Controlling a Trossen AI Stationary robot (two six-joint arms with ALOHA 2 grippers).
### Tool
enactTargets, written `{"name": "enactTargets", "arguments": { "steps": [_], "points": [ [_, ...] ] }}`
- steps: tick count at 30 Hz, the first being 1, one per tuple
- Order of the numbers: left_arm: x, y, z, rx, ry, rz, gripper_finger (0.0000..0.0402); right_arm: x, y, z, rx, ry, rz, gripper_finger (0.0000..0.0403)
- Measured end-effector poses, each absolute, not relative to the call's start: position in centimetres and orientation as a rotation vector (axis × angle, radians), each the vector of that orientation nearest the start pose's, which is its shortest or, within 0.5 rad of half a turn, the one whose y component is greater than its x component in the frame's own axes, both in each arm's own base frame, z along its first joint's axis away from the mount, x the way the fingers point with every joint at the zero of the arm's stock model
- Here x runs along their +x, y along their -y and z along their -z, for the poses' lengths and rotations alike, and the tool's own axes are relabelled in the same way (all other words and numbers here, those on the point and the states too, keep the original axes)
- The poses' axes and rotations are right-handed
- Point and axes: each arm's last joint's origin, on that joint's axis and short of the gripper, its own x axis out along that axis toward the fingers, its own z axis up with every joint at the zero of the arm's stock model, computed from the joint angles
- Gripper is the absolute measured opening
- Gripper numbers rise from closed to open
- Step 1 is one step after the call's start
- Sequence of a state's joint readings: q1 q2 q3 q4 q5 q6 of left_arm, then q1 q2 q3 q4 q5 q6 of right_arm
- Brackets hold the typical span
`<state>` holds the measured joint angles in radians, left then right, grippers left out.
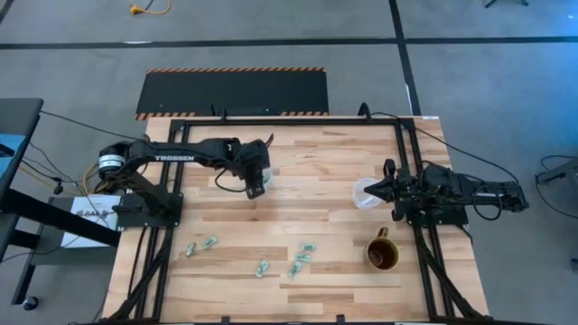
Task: Pick and place Stevia / Truvia into bins
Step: Put the white stevia packet into the left transparent container
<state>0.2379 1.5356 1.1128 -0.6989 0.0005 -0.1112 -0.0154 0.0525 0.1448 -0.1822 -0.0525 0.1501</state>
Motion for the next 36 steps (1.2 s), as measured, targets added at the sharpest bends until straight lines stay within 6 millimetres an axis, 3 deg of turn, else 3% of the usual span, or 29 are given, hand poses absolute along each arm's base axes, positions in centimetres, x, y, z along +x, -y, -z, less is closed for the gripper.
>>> {"name": "enactTargets", "arguments": {
  "steps": [5,10,15,20,29,36],
  "points": [
    [29.3,-5.2,-24.8,-0.328,-1.038,-0.099,0.0112,9.1,0.0,-19.1,0.153,-0.093,-0.029,0.0],
    [28.6,-1.6,-25.7,-0.298,-1.06,-0.091,0.0112,9.1,0.0,-19.1,0.153,-0.093,-0.029,0.0],
    [26.5,2.9,-25.3,-0.307,-1.219,-0.241,0.0112,9.1,0.0,-19.1,0.153,-0.093,-0.029,0.0],
    [23.9,5.7,-23.7,-0.404,-1.348,-0.432,0.0111,9.1,0.0,-19.1,0.153,-0.094,-0.029,0.0],
    [19.3,7.5,-19.8,-0.628,-1.412,-0.537,0.0111,9.1,0.0,-19.0,0.153,-0.098,-0.029,0.0],
    [18.0,8.4,-18.2,-0.658,-1.436,-0.45,0.0111,9.1,0.0,-19.0,0.153,-0.098,-0.029,0.0]
  ]
}}
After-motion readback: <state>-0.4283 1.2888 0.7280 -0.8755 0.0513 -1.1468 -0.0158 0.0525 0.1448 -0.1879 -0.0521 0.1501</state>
